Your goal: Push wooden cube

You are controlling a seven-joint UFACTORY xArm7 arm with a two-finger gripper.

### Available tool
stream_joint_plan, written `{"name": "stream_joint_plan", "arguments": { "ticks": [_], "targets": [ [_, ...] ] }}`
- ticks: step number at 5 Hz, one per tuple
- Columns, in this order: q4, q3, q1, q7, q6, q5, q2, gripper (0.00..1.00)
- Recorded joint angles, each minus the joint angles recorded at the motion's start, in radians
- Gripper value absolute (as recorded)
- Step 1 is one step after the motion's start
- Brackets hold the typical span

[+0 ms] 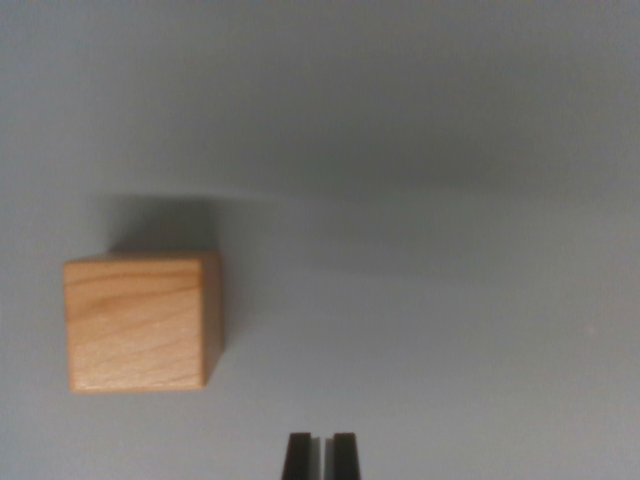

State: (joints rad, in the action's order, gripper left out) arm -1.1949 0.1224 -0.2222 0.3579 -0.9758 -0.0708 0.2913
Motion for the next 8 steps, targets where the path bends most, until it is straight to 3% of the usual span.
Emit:
{"name": "stream_joint_plan", "arguments": {
  "ticks": [1,2,3,4,5,6,7,8],
  "targets": [
    [0.0,0.0,0.0,0.0,0.0,0.0,0.0,0.0],
    [0.025,0.01,-0.0136,0.025,0.039,-0.0054,0.02,0.0],
    [0.025,0.01,-0.0136,0.025,0.039,-0.0054,0.02,0.0],
    [0.048,0.02,-0.0266,0.049,0.076,-0.0107,0.039,0.0],
    [0.048,0.02,-0.0266,0.049,0.076,-0.0107,0.039,0.0],
    [0.069,0.028,-0.0383,0.071,0.109,-0.0153,0.056,0.0],
    [0.069,0.028,-0.0383,0.071,0.109,-0.0153,0.056,0.0],
    [0.086,0.035,-0.0478,0.088,0.136,-0.0191,0.07,0.0]
  ]
}}
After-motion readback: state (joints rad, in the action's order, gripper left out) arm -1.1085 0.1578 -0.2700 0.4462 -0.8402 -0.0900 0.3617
